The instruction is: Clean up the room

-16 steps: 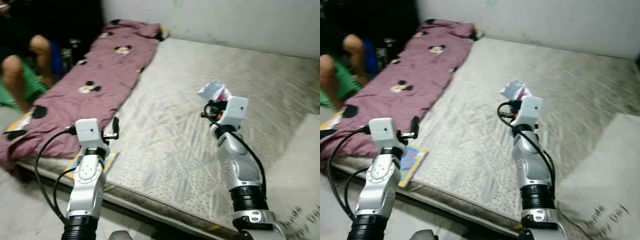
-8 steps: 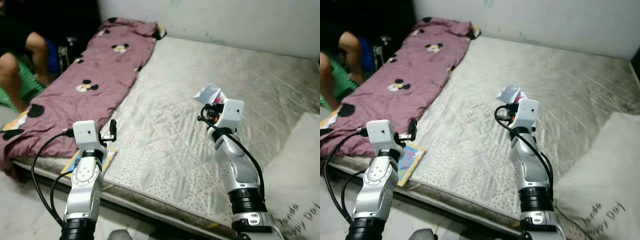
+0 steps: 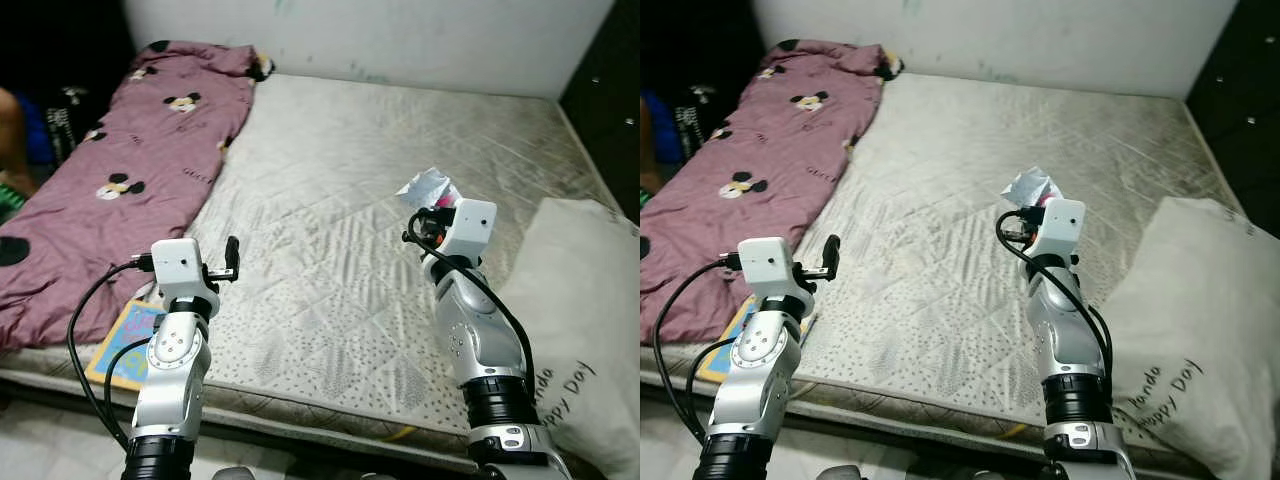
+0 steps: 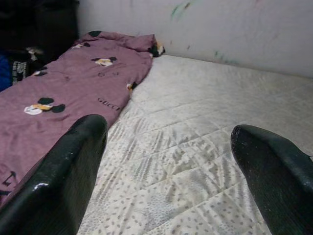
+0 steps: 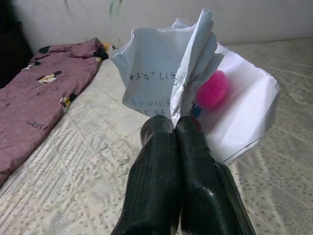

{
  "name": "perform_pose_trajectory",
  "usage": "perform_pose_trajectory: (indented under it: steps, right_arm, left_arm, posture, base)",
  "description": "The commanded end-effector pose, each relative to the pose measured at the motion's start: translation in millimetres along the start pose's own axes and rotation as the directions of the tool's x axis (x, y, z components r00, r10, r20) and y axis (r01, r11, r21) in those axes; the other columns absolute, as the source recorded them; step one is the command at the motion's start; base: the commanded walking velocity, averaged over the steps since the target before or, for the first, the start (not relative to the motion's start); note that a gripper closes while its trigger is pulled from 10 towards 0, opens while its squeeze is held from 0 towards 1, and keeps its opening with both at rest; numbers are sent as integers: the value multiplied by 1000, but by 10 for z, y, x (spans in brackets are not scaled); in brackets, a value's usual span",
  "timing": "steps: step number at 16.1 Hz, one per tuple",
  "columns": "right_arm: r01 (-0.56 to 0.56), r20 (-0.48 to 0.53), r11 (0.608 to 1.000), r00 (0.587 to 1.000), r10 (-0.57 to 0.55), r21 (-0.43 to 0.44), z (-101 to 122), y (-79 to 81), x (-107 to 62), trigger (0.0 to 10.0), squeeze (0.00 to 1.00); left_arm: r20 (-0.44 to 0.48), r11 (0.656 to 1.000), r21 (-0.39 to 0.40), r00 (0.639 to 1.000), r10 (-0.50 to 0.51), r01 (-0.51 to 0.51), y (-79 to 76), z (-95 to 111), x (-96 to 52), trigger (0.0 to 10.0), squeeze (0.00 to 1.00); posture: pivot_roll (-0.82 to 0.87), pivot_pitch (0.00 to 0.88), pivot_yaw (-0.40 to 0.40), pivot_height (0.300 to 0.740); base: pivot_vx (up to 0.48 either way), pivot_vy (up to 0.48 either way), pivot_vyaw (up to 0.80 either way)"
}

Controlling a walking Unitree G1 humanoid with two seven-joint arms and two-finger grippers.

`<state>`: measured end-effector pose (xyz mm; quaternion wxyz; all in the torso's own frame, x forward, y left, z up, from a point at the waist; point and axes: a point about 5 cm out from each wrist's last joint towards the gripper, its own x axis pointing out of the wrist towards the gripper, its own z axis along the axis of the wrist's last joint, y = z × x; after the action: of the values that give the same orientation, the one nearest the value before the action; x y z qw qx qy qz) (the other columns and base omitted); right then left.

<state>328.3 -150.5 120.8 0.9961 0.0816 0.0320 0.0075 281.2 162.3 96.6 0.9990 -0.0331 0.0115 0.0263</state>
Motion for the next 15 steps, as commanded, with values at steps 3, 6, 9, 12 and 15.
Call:
perform_pose_trajectory:
  steps: [3, 6, 9, 12, 15]
  right_arm:
    - [-3, 3, 1000, 1000, 3, -4, 16, 3, -6, 10000, 0]
    - [2, 3, 1000, 1000, -2, -6, 12, -10, -10, 10000, 0]
    - [3, 1, 1000, 1000, -3, -8, 6, -12, -15, 10000, 0]
    - [6, 1, 1000, 1000, -6, -9, 6, -19, -13, 10000, 0]
    - [8, 1, 1000, 1000, -8, -10, 4, -24, -14, 10000, 0]
  left_arm:
    - [4, 1000, 6, 1000, -1, 1, 14, 29, -6, 10000, 0]
    - [1, 1000, 5, 1000, 0, 0, 16, 29, -7, 10000, 0]
    - [0, 1000, 6, 1000, 0, 0, 18, 31, -5, 10000, 0]
    - [-1, 1000, 7, 1000, -2, 2, 13, 32, -1, 10000, 0]
    - [-2, 1000, 8, 1000, -5, 5, 8, 32, 0, 10000, 0]
  posture:
    - [-40, 0, 19, 740]
    - [-41, 0, 21, 740]
    - [-42, 0, 22, 740]
    - [-44, 0, 23, 740]
    - [-44, 0, 24, 740]
  base:
    - [0, 0, -800]
    - [0, 82, -800]
    - [0, 247, -800]
    - [0, 164, -800]
    - [0, 0, -800]
